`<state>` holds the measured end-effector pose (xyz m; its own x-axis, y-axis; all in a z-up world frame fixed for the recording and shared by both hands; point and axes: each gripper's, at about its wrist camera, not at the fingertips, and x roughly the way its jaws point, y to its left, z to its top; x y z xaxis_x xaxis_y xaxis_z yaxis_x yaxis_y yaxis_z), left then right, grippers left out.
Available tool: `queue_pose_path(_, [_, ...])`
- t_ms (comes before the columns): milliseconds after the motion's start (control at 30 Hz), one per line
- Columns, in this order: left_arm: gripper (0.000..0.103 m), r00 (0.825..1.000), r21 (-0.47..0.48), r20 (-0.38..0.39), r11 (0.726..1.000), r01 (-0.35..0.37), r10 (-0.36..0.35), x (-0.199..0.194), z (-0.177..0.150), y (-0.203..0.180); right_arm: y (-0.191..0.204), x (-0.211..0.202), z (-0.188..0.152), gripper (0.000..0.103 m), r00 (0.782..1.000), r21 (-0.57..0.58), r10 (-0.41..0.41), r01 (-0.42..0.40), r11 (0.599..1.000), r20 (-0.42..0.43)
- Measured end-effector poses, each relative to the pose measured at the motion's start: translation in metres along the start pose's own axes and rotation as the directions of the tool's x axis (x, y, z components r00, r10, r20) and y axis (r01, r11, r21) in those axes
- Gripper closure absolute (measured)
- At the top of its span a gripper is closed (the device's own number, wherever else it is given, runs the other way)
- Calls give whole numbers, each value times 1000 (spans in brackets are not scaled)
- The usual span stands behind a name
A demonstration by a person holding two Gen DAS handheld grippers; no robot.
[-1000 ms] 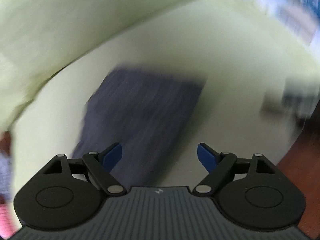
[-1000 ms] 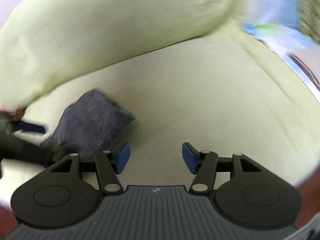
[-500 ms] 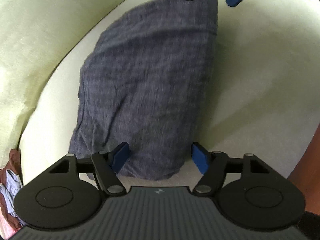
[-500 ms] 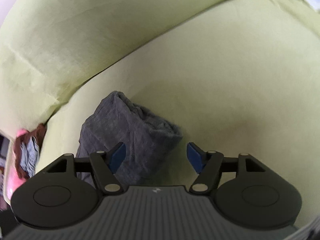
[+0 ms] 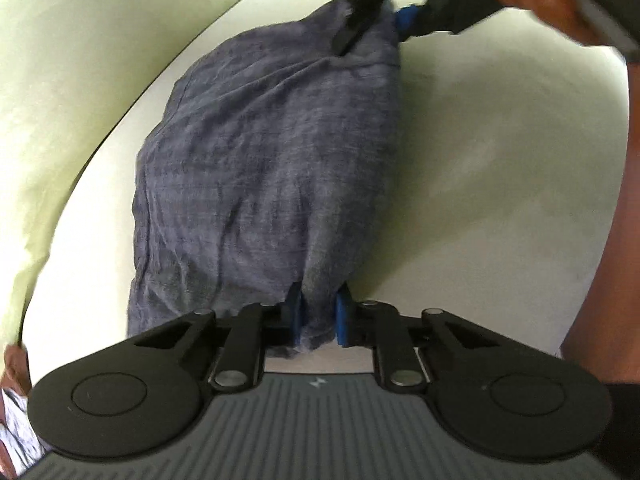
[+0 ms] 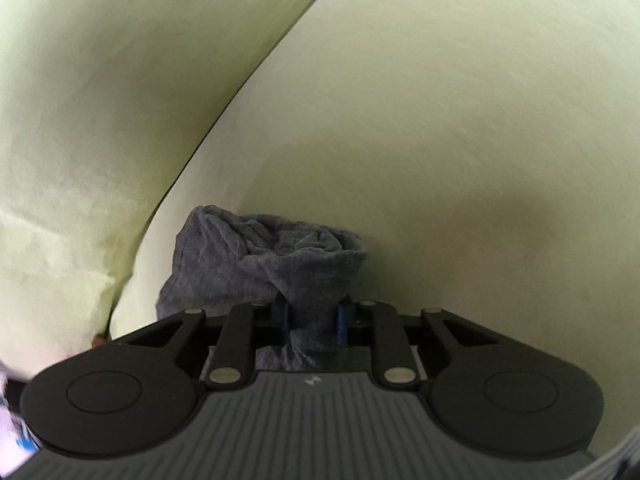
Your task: Fold clothes
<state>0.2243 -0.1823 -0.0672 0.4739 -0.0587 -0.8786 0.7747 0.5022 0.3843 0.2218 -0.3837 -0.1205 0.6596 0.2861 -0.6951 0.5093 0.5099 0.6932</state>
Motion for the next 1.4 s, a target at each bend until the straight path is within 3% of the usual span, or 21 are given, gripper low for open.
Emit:
queue_pose_path(167, [86,1000,115,0,993,-13,13,7,-23,49,-11,-17,-51,86,1000,286,21,-24,958,13])
queue_pose_path(233, [83,1000,133,-9,991,6,-5,9,-29,53,-10,-21,-71,85,999,311,27,-33,950,24])
queue_pose_path(267, [74,1000,144,-17,989,20,-18,11,-33,50,-9,-21,-75,81,999,293,27,-33,956,26])
queue_pose_path(333, [71,999,130,-21,991,37,-34,12,-35,47,-4,-18,-75,51,1000,239,3,-2,971,-3])
queue_pose_path(433, [64,995,-31,-13,994,103,-104,3,-39,60,11,-25,-61,44,998,21,-52,52,998,-31])
queue_pose_path(467, [62,987,-127,12,979,157,-157,-6,-42,73,19,-33,-55,42,996,-100,-86,84,991,-23])
queue_pose_path(533, [60,970,-277,68,929,245,-235,-25,-48,91,30,-46,-47,41,987,-276,-163,160,948,12])
queue_pose_path(567, [60,959,-369,114,885,284,-261,-34,-54,106,36,-51,-44,44,982,-346,-183,185,920,36])
queue_pose_path(633, [57,949,-479,160,819,317,-273,-46,-62,119,48,-67,-37,82,982,-467,-166,188,864,88])
queue_pose_path(667, [56,940,-560,191,755,342,-283,-44,-67,131,56,-71,-33,89,987,-519,-134,158,840,84])
queue_pose_path(767, [56,930,-671,236,645,365,-281,-21,-67,146,82,-50,-32,92,1000,-574,-27,12,819,-16])
queue_pose_path(800, [56,927,-724,251,582,371,-278,-1,-68,151,90,-34,-33,92,998,-577,7,-45,816,-68])
queue_pose_path(867, [56,923,-765,246,525,373,-297,36,-66,153,95,-9,-37,92,992,-600,0,-76,796,-125])
queue_pose_path(900, [57,931,-778,207,527,343,-300,47,-68,147,91,-5,-37,93,993,-617,-36,-43,786,-114])
queue_pose_path(933, [57,935,-771,205,540,337,-291,48,-71,144,87,2,-37,102,992,-639,-87,7,770,-95])
queue_pose_path(1000, [57,936,-759,213,557,339,-279,44,-78,142,76,10,-26,103,984,-630,-174,105,769,-48])
queue_pose_path(1067, [57,935,-755,218,558,344,-281,35,-85,147,80,1,-17,102,985,-630,-161,91,771,-55])
queue_pose_path(1167, [57,945,-755,221,572,322,-241,20,-90,160,107,-6,-13,95,991,-697,-78,-18,717,-105])
queue_pose_path(1267, [56,956,-751,204,593,291,-211,19,-84,175,160,16,-11,95,969,-781,27,-214,587,-246])
queue_pose_path(1333, [56,961,-734,163,623,270,-225,32,-76,178,186,34,-12,95,948,-813,30,-288,507,-317])
queue_pose_path(1400, [56,965,-725,113,644,244,-239,48,-70,173,213,58,-17,94,921,-847,-5,-356,395,-390])
